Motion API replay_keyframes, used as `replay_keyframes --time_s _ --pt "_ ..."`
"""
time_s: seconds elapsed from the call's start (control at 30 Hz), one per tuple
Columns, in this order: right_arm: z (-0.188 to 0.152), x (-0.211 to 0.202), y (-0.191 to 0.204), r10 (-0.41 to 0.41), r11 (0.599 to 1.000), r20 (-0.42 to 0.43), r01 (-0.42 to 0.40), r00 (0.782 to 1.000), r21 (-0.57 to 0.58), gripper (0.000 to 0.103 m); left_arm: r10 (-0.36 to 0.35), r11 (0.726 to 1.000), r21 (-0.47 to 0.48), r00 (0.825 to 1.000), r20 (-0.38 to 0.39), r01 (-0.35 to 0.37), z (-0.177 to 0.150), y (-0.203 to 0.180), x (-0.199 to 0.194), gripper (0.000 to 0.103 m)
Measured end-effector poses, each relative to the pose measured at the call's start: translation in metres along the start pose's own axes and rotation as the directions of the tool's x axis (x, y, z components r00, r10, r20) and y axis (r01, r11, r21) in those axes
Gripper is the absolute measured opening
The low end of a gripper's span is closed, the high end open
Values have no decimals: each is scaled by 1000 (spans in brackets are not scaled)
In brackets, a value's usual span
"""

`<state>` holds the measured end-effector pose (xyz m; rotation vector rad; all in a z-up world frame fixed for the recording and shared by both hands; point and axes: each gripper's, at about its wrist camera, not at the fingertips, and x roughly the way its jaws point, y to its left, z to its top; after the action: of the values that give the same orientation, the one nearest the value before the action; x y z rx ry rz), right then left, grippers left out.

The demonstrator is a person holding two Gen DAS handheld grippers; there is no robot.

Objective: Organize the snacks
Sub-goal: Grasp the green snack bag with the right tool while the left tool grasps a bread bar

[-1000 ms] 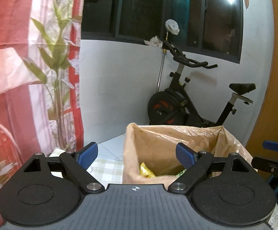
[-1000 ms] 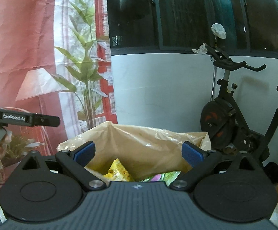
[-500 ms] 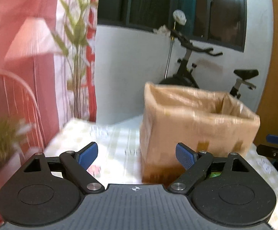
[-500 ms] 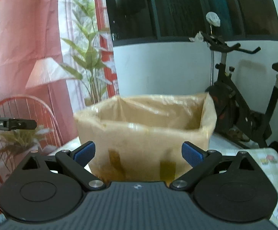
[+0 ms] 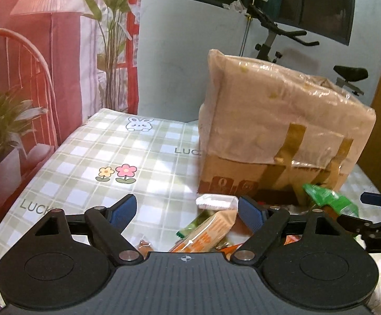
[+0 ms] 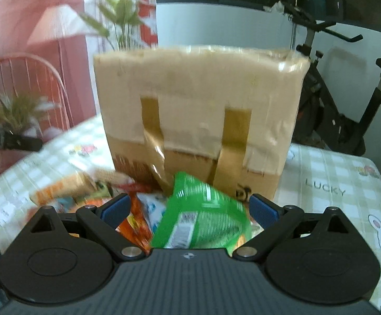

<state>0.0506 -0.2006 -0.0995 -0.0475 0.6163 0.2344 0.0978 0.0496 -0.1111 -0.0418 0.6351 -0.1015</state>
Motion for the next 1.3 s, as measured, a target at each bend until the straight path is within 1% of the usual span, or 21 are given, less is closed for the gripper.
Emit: replay_keyframes --time_s 0.13,0.27,0.33,0.4,0.47,0.57,0.6,0.7,0.87,0.93,1.0,1.07,1.13,1.2,1.23,1.27,1.3 --pt "-11 23 1 -48 999 -38 47 998 -27 98 1 1000 -1 1000 -28 -1 -7 0 6 86" --pt "-20 37 -2 -62 998 -80 62 995 4 96 -10 1000 26 998 -66 12 -15 -4 12 86" --pt "-21 36 -4 -59 998 -71 60 996 16 95 -16 999 41 996 -87 19 -18 -7 17 86" --pt "-21 35 -7 -60 998 -64 62 996 29 89 -20 998 50 995 -102 25 -21 -10 20 86" --pt "-20 34 -9 -55 998 -58 57 997 41 87 -31 998 54 994 -106 37 -23 -13 20 86" --pt "-20 35 -10 -53 998 -62 56 997 42 88 -45 996 72 993 -114 53 -26 -19 20 86" --pt "-20 36 -9 -53 998 -63 56 997 39 90 -43 995 83 992 -117 52 -27 -21 21 86" --pt "-18 41 -6 -60 998 -64 62 996 25 94 -30 995 92 992 -120 41 -29 -21 24 86" --pt "-19 44 -4 -60 998 -62 62 996 18 94 -12 996 87 989 -147 25 -28 -14 32 86" --pt "-19 42 -5 -55 998 -60 57 997 33 91 -17 994 107 986 -167 35 -26 -13 40 86" --pt "-19 37 -6 -55 997 -48 58 997 52 83 -11 990 134 985 -173 34 -25 -13 47 84" --pt "-20 32 -6 -55 997 -40 57 998 60 79 -2 987 157 985 -175 29 -24 -14 55 82" --pt "-21 27 -7 -49 996 -33 52 998 73 75 -8 986 165 983 -185 39 -23 -15 63 80" --pt "-22 23 -6 -47 996 -30 49 998 80 70 -17 985 168 980 -196 50 -25 -16 68 75" --pt "-23 21 -6 -42 996 -27 44 999 83 69 -25 984 166 979 -201 59 -26 -17 70 68" --pt "-23 19 -6 -37 996 -24 39 999 86 68 -34 984 162 978 -208 68 -27 -17 70 57" --pt "-23 18 -5 -36 996 -21 38 999 85 67 -44 984 157 976 -211 78 -29 -18 70 51"
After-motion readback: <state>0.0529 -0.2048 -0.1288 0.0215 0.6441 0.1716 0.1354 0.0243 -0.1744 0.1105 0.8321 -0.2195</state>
